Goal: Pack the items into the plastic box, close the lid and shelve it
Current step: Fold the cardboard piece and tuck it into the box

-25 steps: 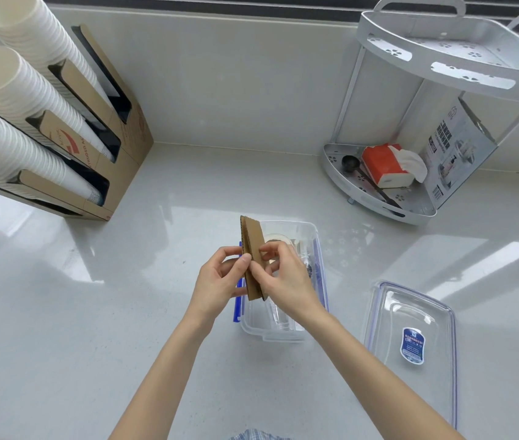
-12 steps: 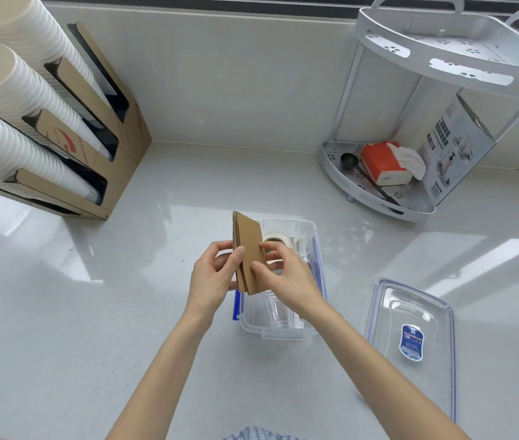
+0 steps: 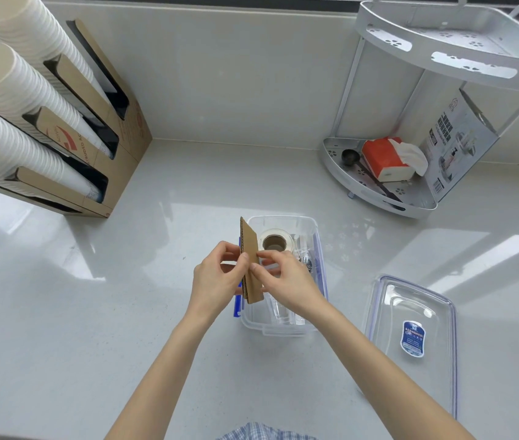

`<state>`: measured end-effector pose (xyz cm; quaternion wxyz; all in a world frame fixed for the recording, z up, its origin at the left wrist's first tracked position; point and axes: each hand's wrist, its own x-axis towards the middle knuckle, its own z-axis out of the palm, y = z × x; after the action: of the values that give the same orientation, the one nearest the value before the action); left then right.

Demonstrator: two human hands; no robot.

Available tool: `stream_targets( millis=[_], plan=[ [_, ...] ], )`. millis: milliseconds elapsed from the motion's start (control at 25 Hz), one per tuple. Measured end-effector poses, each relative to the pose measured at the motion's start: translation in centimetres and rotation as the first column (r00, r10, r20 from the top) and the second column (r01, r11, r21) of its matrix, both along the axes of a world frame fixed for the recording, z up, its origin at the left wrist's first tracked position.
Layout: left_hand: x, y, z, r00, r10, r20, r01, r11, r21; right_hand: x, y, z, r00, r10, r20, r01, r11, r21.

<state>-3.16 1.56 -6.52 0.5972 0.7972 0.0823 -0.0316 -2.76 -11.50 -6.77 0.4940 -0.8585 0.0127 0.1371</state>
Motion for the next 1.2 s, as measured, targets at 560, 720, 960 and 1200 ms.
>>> stream_targets(
  millis=[560, 720, 960, 1200],
  plan=[
    [-0.7, -1.1, -2.3, 0.996, -0.062, -0.062, 0.080, 0.929, 0.360, -1.6, 0.3, -1.7, 0.990, 0.126, -0.058, -0.130, 0.988, -0.081],
    [-0.9, -1.1, -2.9, 0.997, -0.073, -0.031, 0.080, 0.920, 0.384, -1.9, 0.5, -1.8, 0.988, 0.151, -0.033, -0.153, 0.981, -0.117],
    [-1.1, -0.7, -3.4, 0.996, -0.077, -0.042, 0.086, 0.940, 0.330, -1.9, 0.2, -1.9, 0.989, 0.150, 0.005, -0.146, 0.971, -0.187],
    [-0.8, -0.7, -3.3, 0.994, -0.065, -0.087, 0.091, 0.933, 0.347, -2.0, 0.2, -2.2, 0.983, 0.184, -0.001, -0.181, 0.965, -0.189]
  ],
)
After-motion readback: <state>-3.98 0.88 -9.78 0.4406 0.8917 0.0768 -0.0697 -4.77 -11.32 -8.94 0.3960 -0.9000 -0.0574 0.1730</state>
